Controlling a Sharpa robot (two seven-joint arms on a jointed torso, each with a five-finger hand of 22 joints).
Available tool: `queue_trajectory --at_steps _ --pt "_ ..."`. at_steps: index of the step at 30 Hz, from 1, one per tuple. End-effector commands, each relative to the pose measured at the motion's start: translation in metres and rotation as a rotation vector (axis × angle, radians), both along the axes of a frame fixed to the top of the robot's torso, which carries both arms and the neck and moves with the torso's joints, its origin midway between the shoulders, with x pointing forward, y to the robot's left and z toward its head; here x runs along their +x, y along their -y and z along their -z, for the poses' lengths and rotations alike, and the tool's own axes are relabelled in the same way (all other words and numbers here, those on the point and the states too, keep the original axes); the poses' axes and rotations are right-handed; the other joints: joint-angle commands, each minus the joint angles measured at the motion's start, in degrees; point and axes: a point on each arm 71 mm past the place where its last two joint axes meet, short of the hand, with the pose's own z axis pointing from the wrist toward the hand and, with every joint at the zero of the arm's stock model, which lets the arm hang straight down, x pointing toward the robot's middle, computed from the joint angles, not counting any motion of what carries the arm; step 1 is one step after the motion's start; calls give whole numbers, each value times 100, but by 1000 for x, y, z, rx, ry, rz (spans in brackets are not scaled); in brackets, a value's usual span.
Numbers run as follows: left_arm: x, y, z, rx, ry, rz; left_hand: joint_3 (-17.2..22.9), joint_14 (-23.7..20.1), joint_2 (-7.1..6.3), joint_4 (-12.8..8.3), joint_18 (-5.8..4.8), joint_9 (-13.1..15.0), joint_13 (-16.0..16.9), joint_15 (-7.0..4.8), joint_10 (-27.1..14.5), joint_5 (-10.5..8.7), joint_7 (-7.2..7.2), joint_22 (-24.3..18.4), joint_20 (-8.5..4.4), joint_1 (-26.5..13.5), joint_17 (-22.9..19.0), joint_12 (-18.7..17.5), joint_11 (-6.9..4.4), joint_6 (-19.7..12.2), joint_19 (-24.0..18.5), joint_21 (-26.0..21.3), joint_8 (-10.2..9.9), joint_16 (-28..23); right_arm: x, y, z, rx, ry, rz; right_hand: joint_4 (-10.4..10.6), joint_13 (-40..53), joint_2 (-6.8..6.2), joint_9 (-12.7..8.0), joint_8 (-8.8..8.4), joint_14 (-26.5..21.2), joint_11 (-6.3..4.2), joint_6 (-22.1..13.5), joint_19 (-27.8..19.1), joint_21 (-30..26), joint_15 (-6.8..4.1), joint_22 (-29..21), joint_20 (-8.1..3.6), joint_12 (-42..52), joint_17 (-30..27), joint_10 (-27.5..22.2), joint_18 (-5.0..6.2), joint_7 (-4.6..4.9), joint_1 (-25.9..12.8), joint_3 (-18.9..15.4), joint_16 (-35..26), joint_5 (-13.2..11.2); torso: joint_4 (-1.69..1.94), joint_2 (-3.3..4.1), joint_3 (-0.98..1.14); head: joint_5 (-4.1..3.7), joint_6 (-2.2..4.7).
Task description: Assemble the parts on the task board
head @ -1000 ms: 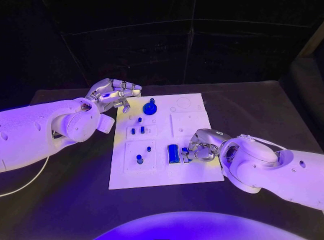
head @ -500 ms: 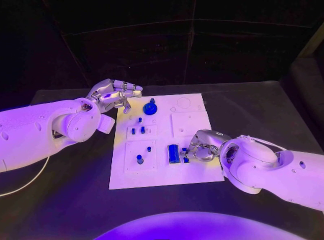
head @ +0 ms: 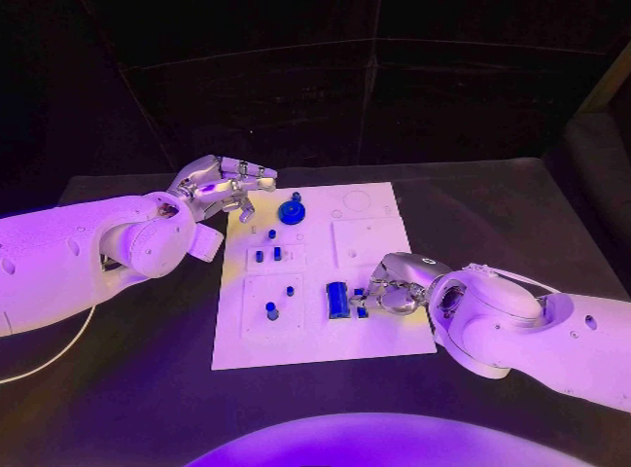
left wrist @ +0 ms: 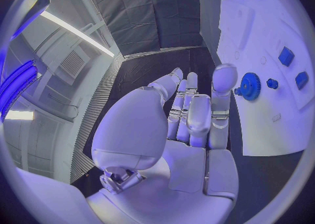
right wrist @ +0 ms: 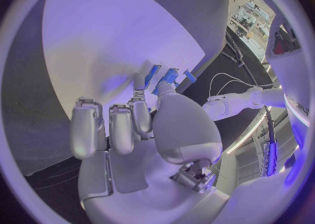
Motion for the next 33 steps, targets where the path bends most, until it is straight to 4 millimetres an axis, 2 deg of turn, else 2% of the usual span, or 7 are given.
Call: queue_trajectory --at_steps 1,7,15,25,28,31,33 --pt "0 2 -1 -8 -1 12 1 -38 27 -27 119 -6 5 2 -41 16 8 -5 0 9 -10 32 19 -52 -54 -29 28 -24 0 1 -2 1 26 -2 -23 316 13 11 26 450 18 8 99 7 -19 251 -19 -3 752 -5 -77 5 47 -28 35 -7 -1 -2 2 2 2" --pt "0 1 -1 -8 0 11 1 -38 27 -27 119 -6 5 2 -41 16 8 -5 0 9 -10 32 19 -52 -54 -29 28 -24 -2 7 -7 47 45 24 -87 162 -18 10 -10 439 44 -98 58 -49 -2 169 -12 -230 715 -139 -59 40 279 -76 4 80 1 -5 6 -2 20" --pt "1 1 -2 -8 14 0 1 -38 27 -27 119 -6 5 2 -41 16 8 -5 0 9 -10 32 19 -52 -54 -29 28 -24 2 24 -11 220 38 113 -50 -187 -88 -148 -382 409 230 -641 -32 -178 146 -7 106 -712 598 -457 -25 266 576 -189 -96 556 1 -26 -12 -20 64" --pt "3 -2 -6 -34 73 -51 -3 -46 36 -24 114 -2 18 1 -22 15 3 11 0 8 -25 69 15 -29 -48 -12 55 -25 30 49 -19 464 26 219 -297 -472 112 -221 -519 346 262 -663 -161 -376 177 -297 164 -1074 338 -705 43 309 1233 8 -306 713 -5 -20 -13 -3 141" --pt "5 -5 -8 -66 88 -97 -18 -77 28 -15 125 0 23 0 -14 15 -4 -34 1 -10 -95 85 11 -20 -72 -75 66 -59 47 55 -24 588 19 254 -482 -1198 154 -253 -585 195 295 -710 -450 -817 198 -912 180 -2040 -164 -1307 171 351 1607 137 -744 489 -14 -25 -19 -9 185" --pt "7 -10 -9 -89 100 -138 -65 -299 8 15 200 -3 30 2 -25 15 -19 -355 5 -59 -499 115 4 -22 -283 -533 89 -293 64 62 -27 719 9 292 -542 -2599 156 -337 -752 -521 399 -891 -1531 -2566 296 -3068 237 -3817 -2064 -2225 576 472 1898 273 -2640 366 -16 -43 -38 -21 248" --pt "8 -13 -9 -101 102 -167 -90 -577 8 27 278 -5 33 5 -37 17 -29 -710 12 -67 -960 137 5 -19 -535 -1041 111 -587 73 65 -27 789 5 311 -511 -3157 137 -429 -867 -1087 496 -987 -2041 -3541 379 -4026 330 -4433 -3307 -2377 692 555 2025 366 -4106 340 -7 -63 -56 -27 281"
